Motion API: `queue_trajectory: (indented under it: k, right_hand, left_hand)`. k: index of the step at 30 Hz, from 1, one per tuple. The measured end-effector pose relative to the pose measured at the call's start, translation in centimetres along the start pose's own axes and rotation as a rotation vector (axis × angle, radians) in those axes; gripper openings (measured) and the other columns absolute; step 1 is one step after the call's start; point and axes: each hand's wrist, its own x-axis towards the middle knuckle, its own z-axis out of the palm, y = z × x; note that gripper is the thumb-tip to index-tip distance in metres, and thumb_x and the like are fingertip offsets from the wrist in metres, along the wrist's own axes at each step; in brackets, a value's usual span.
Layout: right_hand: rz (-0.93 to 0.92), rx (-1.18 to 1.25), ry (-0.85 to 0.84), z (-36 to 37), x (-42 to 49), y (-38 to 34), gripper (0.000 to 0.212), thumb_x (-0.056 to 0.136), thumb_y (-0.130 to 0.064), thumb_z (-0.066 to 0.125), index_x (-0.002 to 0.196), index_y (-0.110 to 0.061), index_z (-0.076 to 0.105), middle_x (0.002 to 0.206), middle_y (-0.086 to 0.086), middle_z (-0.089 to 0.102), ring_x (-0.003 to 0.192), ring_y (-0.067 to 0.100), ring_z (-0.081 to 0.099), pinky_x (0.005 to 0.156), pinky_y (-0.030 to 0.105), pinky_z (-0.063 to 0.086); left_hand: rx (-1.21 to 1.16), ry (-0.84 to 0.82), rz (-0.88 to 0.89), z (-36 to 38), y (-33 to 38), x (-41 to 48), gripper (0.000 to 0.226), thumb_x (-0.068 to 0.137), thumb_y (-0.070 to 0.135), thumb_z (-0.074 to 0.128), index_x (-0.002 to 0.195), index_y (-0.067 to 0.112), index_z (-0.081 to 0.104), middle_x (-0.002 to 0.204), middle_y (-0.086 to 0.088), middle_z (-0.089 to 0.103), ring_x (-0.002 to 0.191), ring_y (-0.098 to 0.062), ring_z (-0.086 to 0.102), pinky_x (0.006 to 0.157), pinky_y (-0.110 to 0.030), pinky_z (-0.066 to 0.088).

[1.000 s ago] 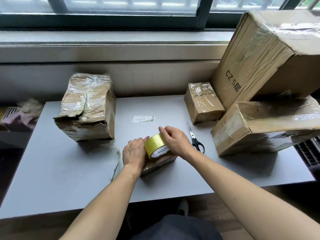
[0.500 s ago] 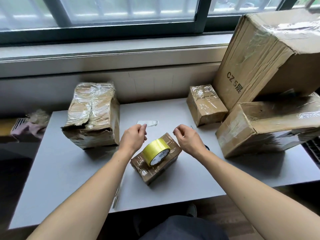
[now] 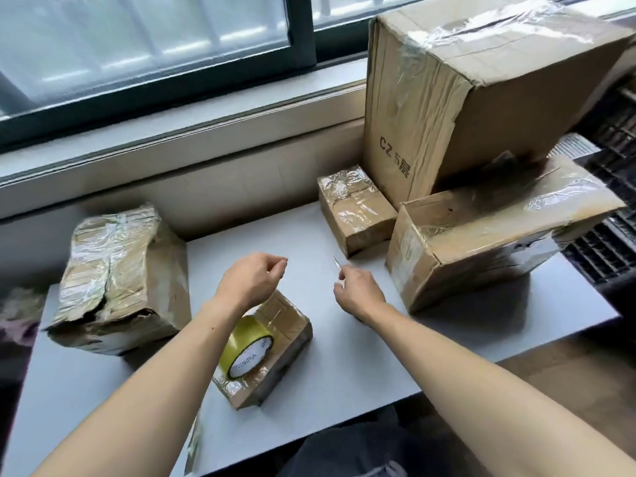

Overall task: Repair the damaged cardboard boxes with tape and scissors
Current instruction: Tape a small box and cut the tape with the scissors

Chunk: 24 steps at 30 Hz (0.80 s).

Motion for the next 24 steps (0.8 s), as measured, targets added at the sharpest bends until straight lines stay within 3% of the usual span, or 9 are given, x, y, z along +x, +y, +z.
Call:
queue_trajectory:
  k: [4, 7, 10, 12, 14, 16, 19, 22, 24]
  right_hand:
    - [0.035, -0.064, 0.009, 1.0, 1.8, 1.6, 0.033, 0.095, -0.016, 0.049, 0.127, -0.008, 0.052, 0.131, 0.014, 0.054, 0.126, 0.034, 0.044, 0.097, 0.037, 0.041]
    - [0.055, -0.118, 0.018, 1.7, 2.9, 1.9, 0.035, 0.095, -0.014, 0.050, 0.129, -0.009, 0.049, 0.134, 0.013, 0.049, 0.127, 0.033, 0.042, 0.101, 0.039, 0.039]
    - [0.063, -0.160, 0.033, 2.0, 3.7, 1.9, 0.036, 0.095, -0.011, 0.050, 0.130, -0.008, 0.048, 0.134, 0.013, 0.049, 0.127, 0.032, 0.044, 0.102, 0.038, 0.040]
    - [0.079, -0.147, 0.021, 2.0, 4.1, 1.8, 0.037, 0.094, -0.010, 0.052, 0.130, -0.005, 0.049, 0.133, 0.014, 0.051, 0.126, 0.032, 0.046, 0.101, 0.037, 0.041]
    - [0.088, -0.102, -0.003, 1.8, 4.1, 1.6, 0.035, 0.091, -0.012, 0.054, 0.125, -0.003, 0.052, 0.129, 0.015, 0.056, 0.121, 0.034, 0.051, 0.095, 0.036, 0.044]
    - [0.083, -0.015, -0.035, 1.3, 3.9, 1.1, 0.027, 0.089, -0.016, 0.056, 0.113, -0.004, 0.056, 0.118, 0.016, 0.062, 0.110, 0.035, 0.058, 0.080, 0.035, 0.045]
    - [0.048, 0.205, -0.080, 0.2, 3.2, -0.8, 0.017, 0.085, -0.022, 0.061, 0.097, -0.010, 0.059, 0.101, 0.008, 0.065, 0.096, 0.029, 0.062, 0.068, 0.030, 0.041]
    - [-0.028, 0.419, -0.075, -1.4, 2.2, -3.8, 0.013, 0.085, -0.023, 0.063, 0.095, -0.015, 0.061, 0.093, 0.002, 0.066, 0.090, 0.020, 0.061, 0.069, 0.028, 0.041]
    - [-0.093, 0.504, -0.063, -2.5, 1.3, -5.7, 0.012, 0.086, -0.023, 0.064, 0.095, -0.015, 0.062, 0.090, -0.001, 0.065, 0.087, 0.017, 0.061, 0.072, 0.027, 0.042]
  left_hand:
    - [0.084, -0.005, -0.084, 0.3, 0.8, 0.8, 0.044, 0.095, 0.056, 0.051, 0.081, 0.020, 0.074, 0.083, -0.003, 0.074, 0.088, -0.029, 0.066, 0.077, -0.038, 0.054]
    - [0.144, -0.056, -0.103, 0.8, 1.1, 1.1, 0.050, 0.098, 0.055, 0.041, 0.080, 0.017, 0.069, 0.083, -0.002, 0.073, 0.087, -0.030, 0.066, 0.079, -0.039, 0.054]
    - [0.176, -0.155, -0.106, 1.2, 1.4, 1.3, 0.042, 0.103, 0.037, 0.029, 0.099, 0.015, 0.065, 0.102, -0.005, 0.072, 0.099, -0.030, 0.064, 0.090, -0.043, 0.050]
    - [0.222, -0.183, -0.106, 1.0, 1.8, 1.2, 0.036, 0.096, 0.019, 0.033, 0.121, 0.015, 0.059, 0.113, -0.001, 0.070, 0.111, -0.029, 0.060, 0.097, -0.042, 0.047]
    - [0.160, -0.184, -0.144, 0.6, 2.2, 0.9, 0.051, 0.089, 0.007, 0.039, 0.137, 0.020, 0.052, 0.121, 0.005, 0.067, 0.118, -0.023, 0.057, 0.102, -0.038, 0.044]
    - [0.060, -0.108, -0.184, 0.2, 2.2, 0.7, 0.041, 0.090, 0.009, 0.049, 0.126, 0.023, 0.061, 0.116, 0.006, 0.069, 0.112, -0.020, 0.060, 0.094, -0.032, 0.047]
    - [-0.049, 0.037, -0.264, -0.7, 2.3, 0.6, 0.006, 0.088, 0.027, 0.070, 0.082, 0.026, 0.071, 0.085, 0.005, 0.070, 0.087, -0.019, 0.064, 0.071, -0.029, 0.046]
    - [-0.118, 0.086, -0.325, -1.7, 2.8, 0.0, 0.039, 0.089, 0.052, 0.065, 0.064, 0.022, 0.070, 0.060, 0.006, 0.064, 0.064, -0.016, 0.060, 0.063, -0.029, 0.043]
    - [-0.145, 0.114, -0.346, -2.1, 3.1, -0.5, 0.040, 0.093, 0.048, 0.060, 0.071, 0.019, 0.075, 0.069, 0.000, 0.070, 0.067, -0.019, 0.063, 0.066, -0.030, 0.047]
